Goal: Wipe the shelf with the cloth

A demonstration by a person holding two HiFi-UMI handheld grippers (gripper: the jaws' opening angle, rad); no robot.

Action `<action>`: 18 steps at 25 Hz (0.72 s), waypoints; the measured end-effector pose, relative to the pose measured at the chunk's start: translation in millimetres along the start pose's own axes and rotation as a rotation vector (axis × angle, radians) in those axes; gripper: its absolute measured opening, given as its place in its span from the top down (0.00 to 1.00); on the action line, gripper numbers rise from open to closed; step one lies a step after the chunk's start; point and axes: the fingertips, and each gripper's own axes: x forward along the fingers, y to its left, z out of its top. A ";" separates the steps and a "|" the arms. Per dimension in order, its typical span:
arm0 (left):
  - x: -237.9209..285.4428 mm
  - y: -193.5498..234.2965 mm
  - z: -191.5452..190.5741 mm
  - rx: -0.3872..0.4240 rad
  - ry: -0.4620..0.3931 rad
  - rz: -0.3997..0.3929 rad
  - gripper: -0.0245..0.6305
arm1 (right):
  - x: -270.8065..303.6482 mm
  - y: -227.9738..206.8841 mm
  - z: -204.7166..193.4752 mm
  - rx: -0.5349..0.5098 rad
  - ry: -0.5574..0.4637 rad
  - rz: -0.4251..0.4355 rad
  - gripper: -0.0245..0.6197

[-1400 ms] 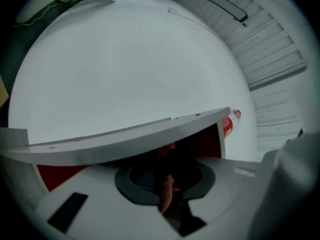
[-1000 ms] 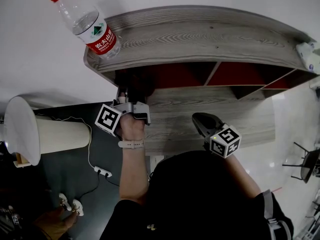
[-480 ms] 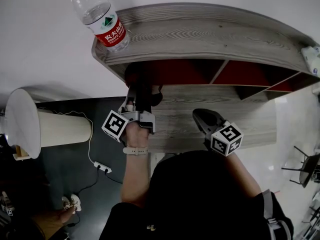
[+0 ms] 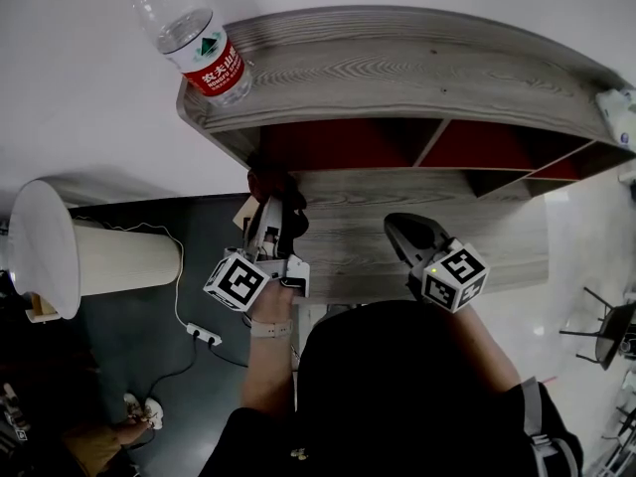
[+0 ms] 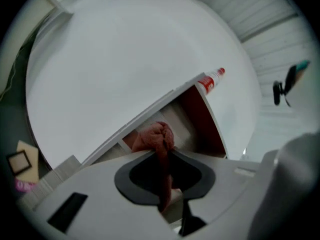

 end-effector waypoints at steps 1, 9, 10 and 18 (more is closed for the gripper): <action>-1.7 -4.5 -4.0 0.096 0.032 0.001 0.86 | -0.6 0.0 1.6 -0.003 -0.002 -0.001 0.95; -8.0 -37.6 -40.6 0.596 0.208 0.019 0.86 | -6.9 1.1 17.4 -0.028 -0.025 -0.009 0.95; -8.6 -39.3 -45.0 0.643 0.226 0.022 0.86 | -7.7 0.8 18.8 -0.033 -0.027 -0.010 0.96; -11.1 -49.4 -75.5 0.896 0.353 0.005 0.86 | -11.8 -1.3 25.1 -0.102 -0.025 -0.039 0.96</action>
